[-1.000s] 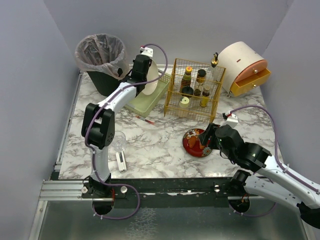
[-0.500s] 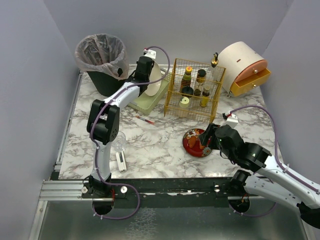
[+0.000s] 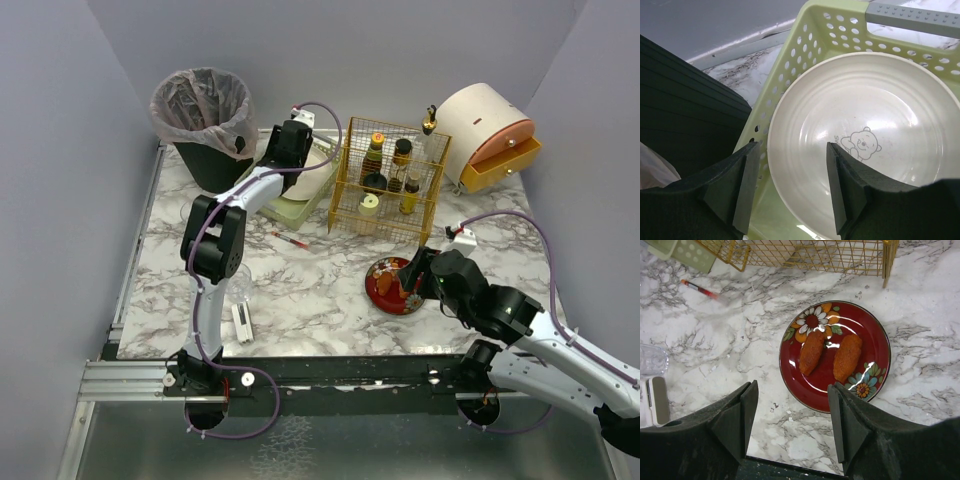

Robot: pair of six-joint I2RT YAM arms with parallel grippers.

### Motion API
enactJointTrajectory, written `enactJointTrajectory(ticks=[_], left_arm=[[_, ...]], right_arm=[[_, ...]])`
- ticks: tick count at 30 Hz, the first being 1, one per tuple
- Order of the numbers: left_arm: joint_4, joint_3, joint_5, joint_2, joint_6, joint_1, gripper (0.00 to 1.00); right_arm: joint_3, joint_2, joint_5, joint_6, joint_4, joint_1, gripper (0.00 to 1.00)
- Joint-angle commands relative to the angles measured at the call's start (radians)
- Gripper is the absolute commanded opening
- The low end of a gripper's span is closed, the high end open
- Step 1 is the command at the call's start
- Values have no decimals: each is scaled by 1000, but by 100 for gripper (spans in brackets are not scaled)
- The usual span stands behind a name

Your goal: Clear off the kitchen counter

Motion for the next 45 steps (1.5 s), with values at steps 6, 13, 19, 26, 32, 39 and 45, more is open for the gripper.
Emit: enactJointTrajectory(ticks=[6, 13, 19, 26, 32, 39, 45], left_arm=[[-104, 84, 24, -56, -71, -1, 70], [-166, 43, 123, -232, -193, -1, 75], [-213, -80, 183, -420, -303, -1, 78], [-263, -264, 201, -641, -359, 1, 83], [-294, -413, 245, -805, -381, 2, 84], [-320, -491, 314, -891, -436, 2, 84], [-336, -502, 315, -899, -466, 2, 84]], right_arm=[[14, -2, 3, -1, -22, 2, 64], [34, 18, 4, -37, -27, 2, 65], [9, 9, 25, 15, -38, 2, 64], [-28, 81, -31, 33, -11, 2, 64], [-69, 152, -51, 61, 25, -6, 63], [-135, 166, -188, 17, 103, -150, 63], [-178, 100, -242, 7, 84, -295, 63]])
